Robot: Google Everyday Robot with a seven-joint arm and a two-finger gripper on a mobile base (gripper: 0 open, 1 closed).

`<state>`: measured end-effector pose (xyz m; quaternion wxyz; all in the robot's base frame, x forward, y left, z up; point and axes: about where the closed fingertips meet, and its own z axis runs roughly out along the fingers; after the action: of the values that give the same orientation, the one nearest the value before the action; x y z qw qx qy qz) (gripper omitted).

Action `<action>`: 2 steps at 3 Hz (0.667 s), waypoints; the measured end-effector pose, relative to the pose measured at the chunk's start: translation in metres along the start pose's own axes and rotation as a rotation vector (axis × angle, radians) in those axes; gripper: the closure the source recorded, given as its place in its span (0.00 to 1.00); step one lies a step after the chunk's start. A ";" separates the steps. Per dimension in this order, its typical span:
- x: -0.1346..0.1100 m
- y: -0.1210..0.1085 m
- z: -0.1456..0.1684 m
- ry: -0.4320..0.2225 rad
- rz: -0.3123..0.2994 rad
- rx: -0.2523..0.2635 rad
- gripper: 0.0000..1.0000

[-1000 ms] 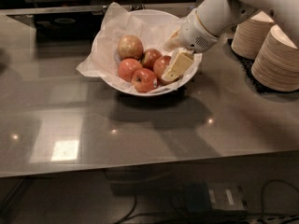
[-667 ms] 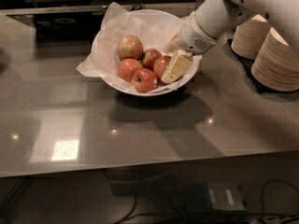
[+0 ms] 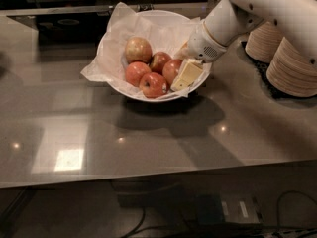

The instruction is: Pick apple from white bowl

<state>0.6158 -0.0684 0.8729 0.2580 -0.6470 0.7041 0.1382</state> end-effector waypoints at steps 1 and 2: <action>0.004 0.001 0.008 0.006 0.014 -0.016 0.40; 0.006 0.002 0.013 0.008 0.025 -0.028 0.59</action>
Offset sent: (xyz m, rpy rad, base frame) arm 0.0013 -0.0007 -0.0229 -0.0020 0.0656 -0.0195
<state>0.6165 -0.0665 0.8582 0.2442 -0.6423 0.7112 0.1487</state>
